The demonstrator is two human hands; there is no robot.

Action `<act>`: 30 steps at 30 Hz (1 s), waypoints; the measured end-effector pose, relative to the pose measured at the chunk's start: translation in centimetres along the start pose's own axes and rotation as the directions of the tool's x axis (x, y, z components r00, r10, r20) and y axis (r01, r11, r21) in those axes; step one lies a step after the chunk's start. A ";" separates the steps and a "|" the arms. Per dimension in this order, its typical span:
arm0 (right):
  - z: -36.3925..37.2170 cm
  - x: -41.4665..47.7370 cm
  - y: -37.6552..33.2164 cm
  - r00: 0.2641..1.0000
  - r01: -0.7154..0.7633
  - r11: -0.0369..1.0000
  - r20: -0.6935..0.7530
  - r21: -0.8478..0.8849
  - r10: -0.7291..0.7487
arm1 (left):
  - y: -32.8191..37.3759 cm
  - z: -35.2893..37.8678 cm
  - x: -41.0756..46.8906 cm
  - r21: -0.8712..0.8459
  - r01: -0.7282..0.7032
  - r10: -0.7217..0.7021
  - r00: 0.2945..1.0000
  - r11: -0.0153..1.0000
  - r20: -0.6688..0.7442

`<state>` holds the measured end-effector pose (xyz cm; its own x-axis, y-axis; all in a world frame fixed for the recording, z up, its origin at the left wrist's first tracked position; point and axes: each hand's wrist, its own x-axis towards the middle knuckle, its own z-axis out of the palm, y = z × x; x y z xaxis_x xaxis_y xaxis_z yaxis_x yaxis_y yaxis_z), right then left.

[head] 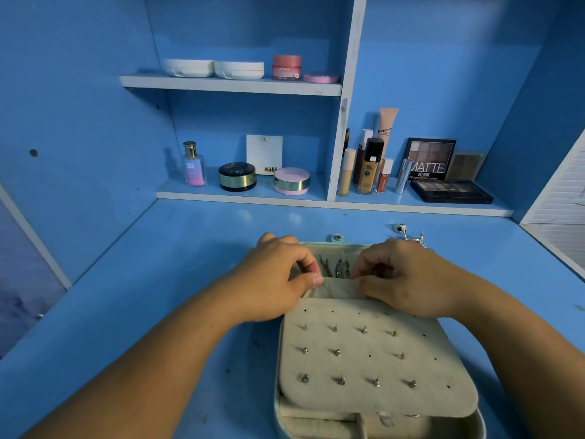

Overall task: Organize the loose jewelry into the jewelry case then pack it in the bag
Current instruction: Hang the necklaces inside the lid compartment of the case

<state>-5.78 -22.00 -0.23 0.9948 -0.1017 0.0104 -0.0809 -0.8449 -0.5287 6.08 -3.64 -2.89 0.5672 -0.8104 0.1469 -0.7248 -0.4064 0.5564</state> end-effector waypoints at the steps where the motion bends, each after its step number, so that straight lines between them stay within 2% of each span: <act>1: 0.2 0.1 0.1 0.999 0.034 0.999 -0.026 -0.020 -0.035 | 0.0 0.0 0.0 0.001 0.002 -0.002 1.000 1.000 0.000; 4: 1.0 0.5 0.2 0.996 0.085 0.983 -0.028 -0.164 -0.090 | 0.0 0.0 0.0 -0.003 0.004 -0.004 1.000 1.000 0.000; 6: 1.2 0.5 0.0 0.995 0.091 0.977 -0.014 -0.192 -0.095 | -0.1 0.1 0.0 -0.005 0.002 -0.002 1.000 1.000 0.000; 12: 0.4 0.0 0.1 0.995 0.091 0.995 0.032 -0.032 -0.090 | -0.2 0.1 0.1 -0.002 0.003 -0.003 1.000 1.000 0.009; 15: 0.6 0.2 0.3 0.992 0.113 0.992 -0.047 -0.060 -0.116 | -0.4 0.2 0.2 -0.006 -0.002 0.002 1.000 1.000 0.004; 19: 0.4 0.2 0.3 0.994 0.106 0.993 -0.009 -0.048 -0.107 | -0.7 0.4 0.3 -0.019 -0.006 0.006 1.000 1.000 0.002; 22: -1.1 0.1 2.1 0.983 0.036 0.999 -0.179 -0.004 -0.036 | -0.9 0.3 0.3 -0.024 -0.005 0.005 1.000 1.000 0.005; 24: -2.1 0.2 3.7 0.958 -0.020 0.997 -0.287 -0.071 -0.001 | -1.1 0.3 0.3 -0.018 -0.009 0.009 1.000 1.000 -0.004; 25: -2.4 0.2 4.3 0.955 -0.050 0.994 -0.297 -0.099 0.018 | -1.2 0.4 0.3 -0.018 -0.011 0.010 1.000 1.000 -0.019; 27: -2.8 0.0 4.8 0.964 -0.083 0.992 -0.261 -0.091 0.057 | -1.4 0.4 0.4 -0.035 -0.016 0.014 0.998 0.999 -0.067; 30: -2.5 -0.4 4.0 0.980 -0.031 0.996 -0.199 -0.086 0.013 | -2.1 0.5 0.6 -0.064 -0.017 0.008 0.990 0.998 -0.140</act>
<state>-6.71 -26.69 -0.23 0.9612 -0.2153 0.1723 -0.1166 -0.8835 -0.4537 7.73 -3.43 -4.35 0.6105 -0.7465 0.2647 -0.7081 -0.3647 0.6046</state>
